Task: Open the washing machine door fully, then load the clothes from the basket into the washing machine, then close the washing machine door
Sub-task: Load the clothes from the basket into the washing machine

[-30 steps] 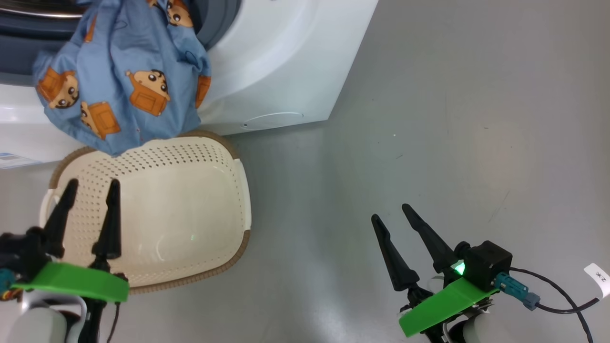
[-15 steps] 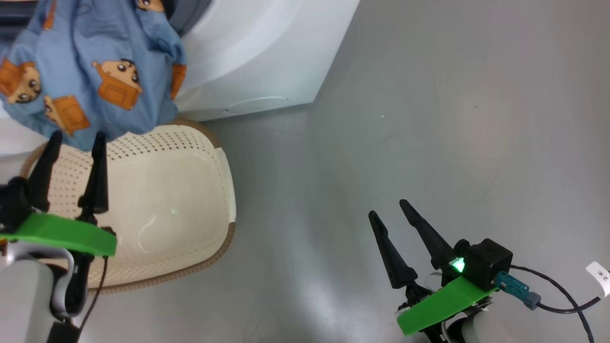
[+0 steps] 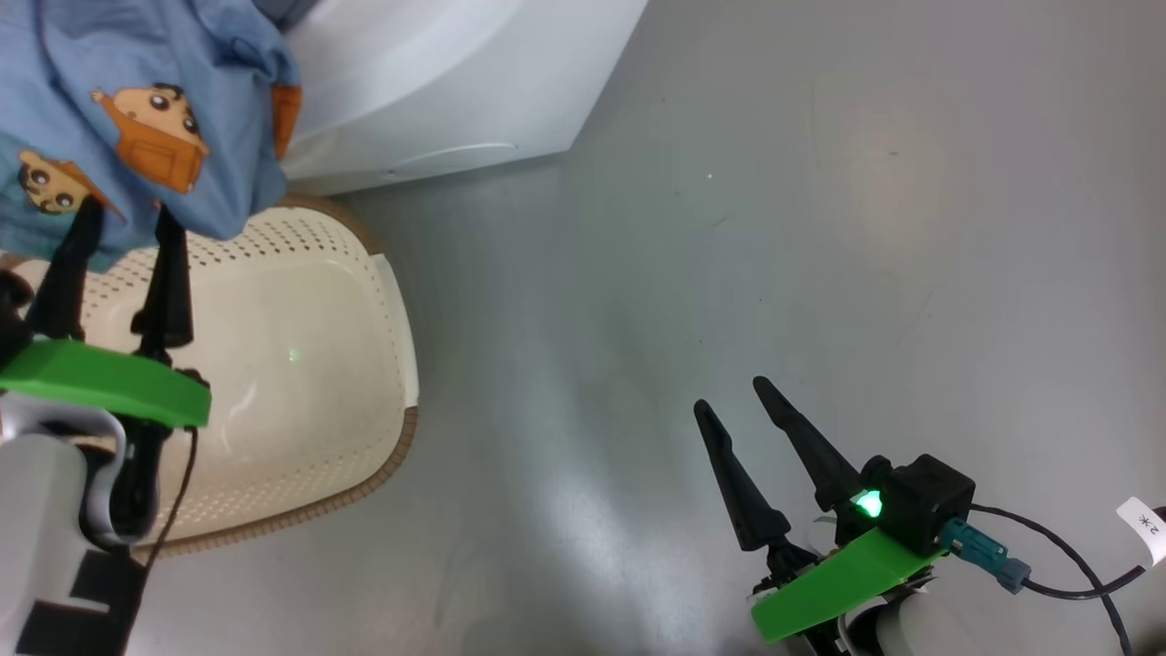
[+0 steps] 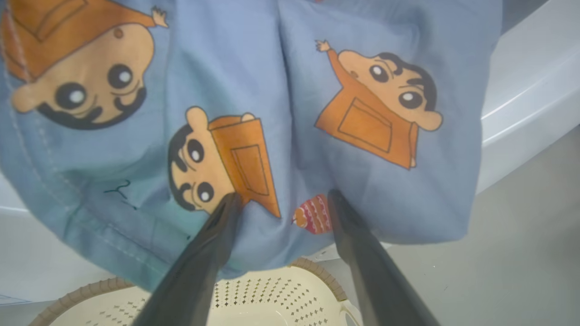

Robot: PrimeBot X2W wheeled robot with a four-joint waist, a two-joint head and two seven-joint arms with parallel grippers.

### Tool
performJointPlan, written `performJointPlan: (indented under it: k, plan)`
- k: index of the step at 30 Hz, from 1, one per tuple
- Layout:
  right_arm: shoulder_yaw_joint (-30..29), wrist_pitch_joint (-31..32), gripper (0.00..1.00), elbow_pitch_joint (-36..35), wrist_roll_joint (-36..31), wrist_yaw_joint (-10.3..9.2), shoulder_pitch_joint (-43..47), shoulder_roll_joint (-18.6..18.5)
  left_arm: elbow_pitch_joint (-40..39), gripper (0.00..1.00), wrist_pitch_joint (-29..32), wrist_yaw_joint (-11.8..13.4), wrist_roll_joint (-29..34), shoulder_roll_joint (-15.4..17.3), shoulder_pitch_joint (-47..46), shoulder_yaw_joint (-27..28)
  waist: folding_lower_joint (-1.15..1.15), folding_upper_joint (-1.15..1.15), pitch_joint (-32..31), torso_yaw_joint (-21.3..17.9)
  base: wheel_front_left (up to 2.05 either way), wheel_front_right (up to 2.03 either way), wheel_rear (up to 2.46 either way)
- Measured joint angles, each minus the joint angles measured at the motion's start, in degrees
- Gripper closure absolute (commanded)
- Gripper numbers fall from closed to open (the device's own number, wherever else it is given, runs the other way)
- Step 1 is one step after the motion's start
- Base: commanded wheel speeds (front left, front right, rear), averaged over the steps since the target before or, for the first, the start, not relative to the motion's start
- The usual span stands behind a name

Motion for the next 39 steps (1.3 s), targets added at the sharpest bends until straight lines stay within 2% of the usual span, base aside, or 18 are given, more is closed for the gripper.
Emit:
performJointPlan:
  k: [9, 18, 19, 20, 21, 23, 26, 39]
  plan:
    - [0.89, 0.0, 0.0, -1.19, 0.58, 0.0, -0.23, 0.02, 3.41, 0.0, 1.47, 0.0, -1.25, 2.5, -5.33, -0.79, 0.0, 0.0, 2.54, -2.07, 0.0, 0.0, 0.0]
    - [1.33, 0.01, 0.0, -1.78, 0.83, 0.0, -0.21, 0.07, 6.79, 0.0, 3.97, 0.0, -3.86, 2.69, -10.06, 0.08, 0.0, 0.0, 4.49, -3.65, 0.0, 0.0, 0.0]
    - [1.42, 0.0, 0.0, -1.8, 0.83, 0.0, -0.21, 0.08, 7.22, 0.3, 4.04, 0.0, -3.87, 2.71, -10.31, 0.08, 0.0, 0.0, 4.66, -3.79, 0.0, 0.0, 0.0]
    - [1.54, 0.0, 0.0, -1.83, 0.94, 0.0, -0.21, 0.09, 7.58, 0.53, 4.04, 0.0, -4.14, 2.7, -10.48, 0.18, 0.0, 0.0, 4.8, -3.93, 0.0, 0.0, 0.0]
    - [1.65, 0.0, 0.0, -1.87, 1.08, 0.0, -0.21, 0.09, 7.97, 0.6, 4.13, 0.0, -4.52, 2.68, -10.75, 0.23, 0.0, 0.0, 4.89, -4.03, 0.0, 0.0, 0.0]
    - [1.86, 0.01, 0.0, -1.93, 1.09, 0.0, -0.21, 0.1, 8.6, 0.89, 4.37, 0.01, -4.69, 2.75, -11.1, 0.33, 0.0, 0.0, 4.94, -4.14, 0.0, 0.0, 0.0]
    - [2.0, 0.0, 0.0, -1.96, 1.1, 0.0, -0.21, 0.11, 9.15, 1.0, 4.19, 0.01, -4.71, 2.7, -11.39, 0.36, 0.0, 0.0, 4.78, -4.06, 0.0, 0.0, 0.0]
    - [0.62, 0.0, 0.0, -0.32, 1.16, 0.0, -0.26, 0.11, 7.35, 1.0, 1.41, 0.0, -3.13, 1.98, -10.84, -1.87, 0.0, 0.0, 1.73, -1.39, 0.0, 0.0, 0.0]
